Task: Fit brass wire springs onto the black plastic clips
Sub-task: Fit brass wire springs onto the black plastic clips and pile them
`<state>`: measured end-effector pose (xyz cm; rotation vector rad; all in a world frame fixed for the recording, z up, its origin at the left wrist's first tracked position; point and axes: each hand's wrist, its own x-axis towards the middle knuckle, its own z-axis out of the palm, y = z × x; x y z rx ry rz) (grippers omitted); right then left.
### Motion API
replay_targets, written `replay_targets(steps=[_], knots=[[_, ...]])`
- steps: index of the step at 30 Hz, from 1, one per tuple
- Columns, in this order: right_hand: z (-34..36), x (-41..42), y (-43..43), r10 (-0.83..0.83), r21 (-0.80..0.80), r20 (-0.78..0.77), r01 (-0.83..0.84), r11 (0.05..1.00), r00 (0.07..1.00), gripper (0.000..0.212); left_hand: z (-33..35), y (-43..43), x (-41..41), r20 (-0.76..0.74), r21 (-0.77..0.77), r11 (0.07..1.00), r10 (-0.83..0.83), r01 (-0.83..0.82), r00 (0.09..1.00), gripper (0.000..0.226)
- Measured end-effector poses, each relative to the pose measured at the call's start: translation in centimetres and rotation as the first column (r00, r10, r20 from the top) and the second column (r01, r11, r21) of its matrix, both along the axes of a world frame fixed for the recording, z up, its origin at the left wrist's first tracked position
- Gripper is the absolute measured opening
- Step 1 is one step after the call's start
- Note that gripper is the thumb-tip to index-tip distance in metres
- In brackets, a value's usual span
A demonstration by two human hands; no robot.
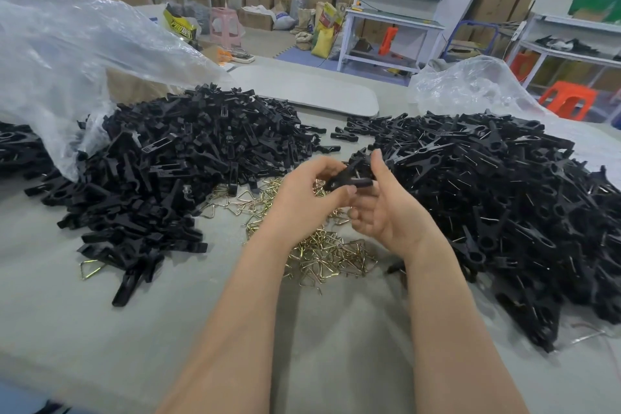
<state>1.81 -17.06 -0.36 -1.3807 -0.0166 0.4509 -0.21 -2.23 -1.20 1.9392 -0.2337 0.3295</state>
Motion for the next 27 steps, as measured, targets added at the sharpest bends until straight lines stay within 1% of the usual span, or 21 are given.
replay_targets(steps=[1, 3, 4, 5, 6, 7, 8, 9, 10, 11, 12, 13, 14, 16, 17, 19, 20, 21, 22, 24, 27], knots=[[0.1, 0.1, -0.1, -0.042, -0.112, 0.079, 0.050, 0.992, 0.996, 0.056, -0.1, -0.1, 0.0, 0.011, 0.068, 0.998, 0.010, -0.011, 1.000, 0.017], [0.4, 0.1, 0.2, -0.060, -0.295, 0.232, 0.129, 0.947, 0.971, 0.027, -0.2, -0.4, -0.1, 0.018, 0.155, 0.988, -0.007, 0.004, 1.000, 0.020], [0.5, 0.3, 0.4, -0.099, -0.323, 0.290, 0.195, 0.926, 0.952, 0.018, -0.3, -0.5, -0.1, 0.008, 0.158, 0.987, -0.015, 0.013, 1.000, 0.028], [0.6, 0.5, 0.4, -0.204, -0.271, 0.330, 0.299, 0.915, 0.922, 0.014, -0.2, -0.6, 0.0, -0.004, 0.142, 0.990, -0.004, 0.004, 1.000, 0.039], [1.2, 0.8, 0.2, -0.374, -0.125, 0.320, 0.430, 0.894, 0.870, 0.015, -0.1, -0.5, 0.1, -0.007, 0.104, 0.994, 0.033, -0.032, 0.999, 0.047], [2.1, 1.1, -0.2, -0.554, 0.108, 0.231, 0.544, 0.832, 0.800, 0.020, 0.0, -0.5, 0.3, 0.003, 0.043, 0.995, 0.095, -0.095, 0.995, 0.051], [3.1, 1.3, -0.7, -0.662, 0.365, 0.097, 0.592, 0.719, 0.744, 0.032, 0.2, -0.3, 0.4, 0.016, -0.040, 0.983, 0.182, -0.182, 0.983, 0.050], [3.7, 1.5, -1.2, -0.687, 0.539, -0.007, 0.582, 0.609, 0.726, 0.048, 0.4, -0.1, 0.5, 0.016, -0.141, 0.949, 0.286, -0.281, 0.958, 0.045], [3.8, 1.8, -1.4, -0.676, 0.581, -0.040, 0.568, 0.583, 0.736, 0.061, 0.5, 0.1, 0.6, -0.003, -0.257, 0.892, 0.385, -0.373, 0.923, 0.039], [3.8, 1.8, -1.1, -0.637, 0.493, 0.002, 0.554, 0.671, 0.771, 0.065, 0.5, 0.3, 0.7, -0.039, -0.375, 0.813, 0.467, -0.446, 0.883, 0.032], [3.4, 1.6, -0.1, -0.569, 0.282, 0.106, 0.524, 0.804, 0.816, 0.060, 0.5, 0.6, 0.8, -0.086, -0.478, 0.723, 0.526, -0.498, 0.846, 0.026], [2.7, 1.3, 1.2, -0.459, 0.009, 0.246, 0.471, 0.882, 0.854, 0.050, 0.4, 0.9, 0.9, -0.135, -0.559, 0.635, 0.564, -0.533, 0.814, 0.023], [1.9, 1.2, 2.5, -0.320, -0.237, 0.392, 0.431, 0.871, 0.863, 0.044, 0.4, 1.2, 0.9, -0.172, -0.618, 0.560, 0.589, -0.553, 0.789, 0.022], [0.6, 1.3, 5.3, 0.019, -0.530, 0.604, 0.385, 0.756, 0.797, 0.047, 0.5, 1.5, 0.9, -0.184, -0.669, 0.474, 0.640, -0.572, 0.746, 0.021], [0.0, 1.7, 6.7, 0.191, -0.633, 0.622, 0.344, 0.693, 0.760, 0.052, 0.6, 1.7, 0.9, -0.163, -0.673, 0.464, 0.667, -0.576, 0.727, 0.020], [-0.8, 2.6, 9.6, 0.486, -0.821, 0.528, 0.272, 0.503, 0.696, 0.064, 0.8, 1.9, 0.7, -0.110, -0.662, 0.472, 0.707, -0.582, 0.698, 0.021], [-1.2, 2.9, 10.9, 0.583, -0.888, 0.443, 0.245, 0.389, 0.681, 0.067, 0.9, 2.0, 0.6, -0.086, -0.653, 0.479, 0.722, -0.587, 0.686, 0.022], [-1.6, 3.2, 12.1, 0.641, -0.927, 0.368, 0.210, 0.311, 0.674, 0.064, 1.0, 2.0, 0.5, -0.066, -0.646, 0.485, 0.733, -0.589, 0.677, 0.022], [-1.8, 3.4, 13.0, 0.661, -0.943, 0.324, 0.173, 0.284, 0.677, 0.055, 1.0, 2.1, 0.4, -0.050, -0.644, 0.490, 0.739, -0.587, 0.671, 0.023], [-2.5, 3.3, 14.1, 0.627, -0.921, 0.376, 0.200, 0.335, 0.682, 0.038, 1.2, 2.1, 0.2, -0.023, -0.648, 0.500, 0.741, -0.575, 0.671, 0.025], [-2.8, 2.9, 14.7, 0.545, -0.842, 0.536, 0.361, 0.401, 0.645, 0.028, 1.3, 2.0, 0.1, 0.001, -0.644, 0.506, 0.750, -0.573, 0.662, 0.025]])
